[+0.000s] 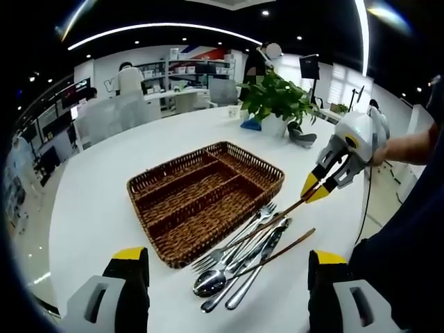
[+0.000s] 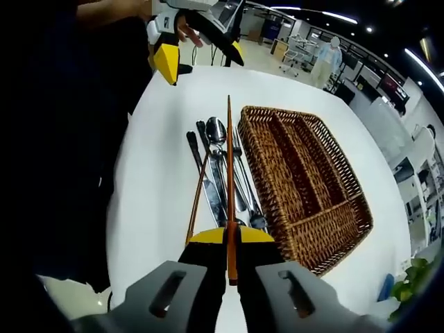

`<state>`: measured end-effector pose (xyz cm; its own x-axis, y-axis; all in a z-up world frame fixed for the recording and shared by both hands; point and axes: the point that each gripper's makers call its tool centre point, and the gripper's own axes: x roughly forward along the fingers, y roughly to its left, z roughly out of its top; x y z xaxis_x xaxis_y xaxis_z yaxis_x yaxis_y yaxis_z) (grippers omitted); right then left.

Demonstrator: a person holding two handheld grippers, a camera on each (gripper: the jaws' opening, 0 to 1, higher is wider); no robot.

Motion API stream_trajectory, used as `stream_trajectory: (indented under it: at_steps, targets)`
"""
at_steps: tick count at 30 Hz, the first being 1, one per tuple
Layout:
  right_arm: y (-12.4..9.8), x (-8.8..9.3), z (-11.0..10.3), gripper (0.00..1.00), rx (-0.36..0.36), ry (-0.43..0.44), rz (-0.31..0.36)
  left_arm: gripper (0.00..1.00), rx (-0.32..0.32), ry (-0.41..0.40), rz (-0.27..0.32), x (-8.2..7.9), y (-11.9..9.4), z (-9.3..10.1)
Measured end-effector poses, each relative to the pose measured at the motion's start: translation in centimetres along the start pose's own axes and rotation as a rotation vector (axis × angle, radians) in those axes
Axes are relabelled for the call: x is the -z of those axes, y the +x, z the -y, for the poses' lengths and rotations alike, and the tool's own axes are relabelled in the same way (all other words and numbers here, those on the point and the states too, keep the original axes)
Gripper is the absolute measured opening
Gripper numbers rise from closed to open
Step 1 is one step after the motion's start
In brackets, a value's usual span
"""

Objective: Arrange the knives, forks, and spoons in their matching storage slots by inserting each utensil handle-first until every utensil is classified and aligned in the correct compartment

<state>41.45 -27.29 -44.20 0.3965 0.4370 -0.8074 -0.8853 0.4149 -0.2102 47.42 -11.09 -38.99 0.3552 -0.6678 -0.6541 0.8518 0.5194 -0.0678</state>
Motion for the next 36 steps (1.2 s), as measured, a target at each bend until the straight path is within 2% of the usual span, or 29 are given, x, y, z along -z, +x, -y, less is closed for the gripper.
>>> stream_trajectory:
  at_steps: [7,11,13,16,19,20,21,28,30,36]
  targets:
    - [-0.9,-0.2,0.3,0.02,-0.01,-0.048,-0.003,0.94,0.048,0.053,-0.021,-0.1,0.9,0.8]
    - [-1.3,-0.7,0.4,0.02,-0.016,-0.082,0.001,0.86,0.084,0.089,-0.036,-0.3,1.4,1.3]
    - [-1.4,-0.8,0.4,0.02,-0.02,-0.09,0.001,0.76,0.105,0.116,-0.043,-0.4,1.6,1.6]
    - [-1.8,-1.3,0.2,0.02,-0.042,-0.147,-0.001,0.64,0.213,0.192,-0.106,-0.1,2.2,3.1]
    - [-2.0,-1.8,0.1,0.02,-0.055,-0.199,-0.003,0.59,0.299,0.235,-0.182,0.5,2.6,4.1]
    - [-2.0,-1.9,0.1,0.02,-0.055,-0.202,-0.002,0.58,0.307,0.239,-0.191,0.5,2.6,4.1]
    - [-2.1,-2.1,0.1,0.02,-0.06,-0.214,-0.001,0.57,0.333,0.238,-0.235,1.0,2.8,4.4]
    - [-2.1,-3.1,-0.5,0.02,-0.082,-0.273,0.009,0.41,0.437,0.255,-0.298,1.5,3.0,5.6]
    - [-2.0,-3.3,-0.7,0.02,-0.089,-0.285,0.01,0.37,0.474,0.285,-0.347,2.1,2.8,6.0]
    - [-1.8,-3.9,-1.2,0.02,-0.109,-0.33,0.015,0.18,0.507,0.285,-0.408,2.4,2.9,6.4]
